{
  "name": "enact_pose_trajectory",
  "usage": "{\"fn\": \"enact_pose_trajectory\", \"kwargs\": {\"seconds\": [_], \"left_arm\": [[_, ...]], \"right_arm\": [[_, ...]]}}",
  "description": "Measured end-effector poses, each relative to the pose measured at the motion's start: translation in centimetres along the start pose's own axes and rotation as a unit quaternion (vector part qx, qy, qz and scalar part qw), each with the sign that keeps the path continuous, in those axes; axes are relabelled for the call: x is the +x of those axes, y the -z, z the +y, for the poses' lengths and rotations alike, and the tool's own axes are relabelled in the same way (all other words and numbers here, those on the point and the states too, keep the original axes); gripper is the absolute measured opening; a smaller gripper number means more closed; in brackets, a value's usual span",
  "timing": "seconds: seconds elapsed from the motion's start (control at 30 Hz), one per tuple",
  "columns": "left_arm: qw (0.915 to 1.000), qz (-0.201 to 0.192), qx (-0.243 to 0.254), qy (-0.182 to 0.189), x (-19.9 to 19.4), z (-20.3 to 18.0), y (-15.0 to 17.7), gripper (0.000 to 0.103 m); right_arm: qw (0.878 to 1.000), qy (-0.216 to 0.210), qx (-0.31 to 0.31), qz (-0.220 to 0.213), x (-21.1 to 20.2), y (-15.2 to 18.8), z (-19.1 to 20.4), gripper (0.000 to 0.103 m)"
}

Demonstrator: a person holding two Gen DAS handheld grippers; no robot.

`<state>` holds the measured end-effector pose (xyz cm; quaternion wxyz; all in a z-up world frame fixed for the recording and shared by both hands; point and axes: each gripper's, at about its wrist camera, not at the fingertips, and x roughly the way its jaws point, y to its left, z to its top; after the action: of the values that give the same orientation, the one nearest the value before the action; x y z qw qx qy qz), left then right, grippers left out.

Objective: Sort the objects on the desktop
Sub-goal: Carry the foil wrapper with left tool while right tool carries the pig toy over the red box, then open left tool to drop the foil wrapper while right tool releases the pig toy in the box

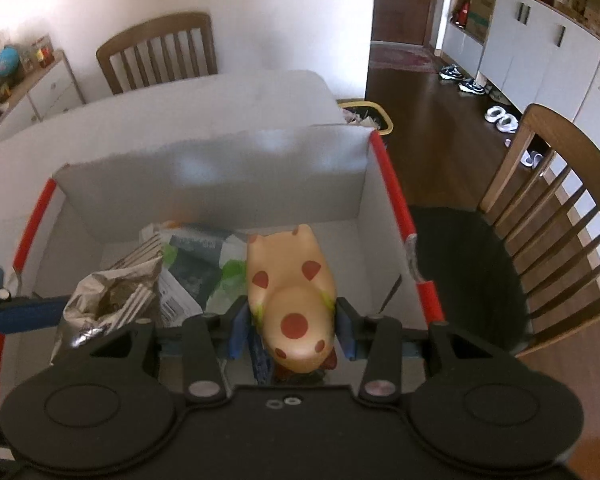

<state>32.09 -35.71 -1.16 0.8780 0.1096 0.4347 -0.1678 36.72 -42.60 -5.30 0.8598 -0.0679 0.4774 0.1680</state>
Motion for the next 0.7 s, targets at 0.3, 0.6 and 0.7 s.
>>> {"fn": "enact_pose_trajectory", "kwargs": {"seconds": [0.3,0.6,0.7], "left_arm": [[0.9996,0.024,0.014,-0.001,1.4,0.0,0.3,0.043],[0.9992,0.035,0.020,0.002,2.0,-0.2,-0.2,0.048],[0.9993,0.033,0.014,0.006,1.8,-0.1,-0.2,0.055]], "right_arm": [[1.000,-0.001,-0.006,0.021,1.6,-0.1,0.6,0.044],[1.000,-0.006,0.000,0.020,1.6,0.0,0.0,0.047],[1.000,-0.007,0.003,0.019,1.4,0.0,-0.1,0.047]]}}
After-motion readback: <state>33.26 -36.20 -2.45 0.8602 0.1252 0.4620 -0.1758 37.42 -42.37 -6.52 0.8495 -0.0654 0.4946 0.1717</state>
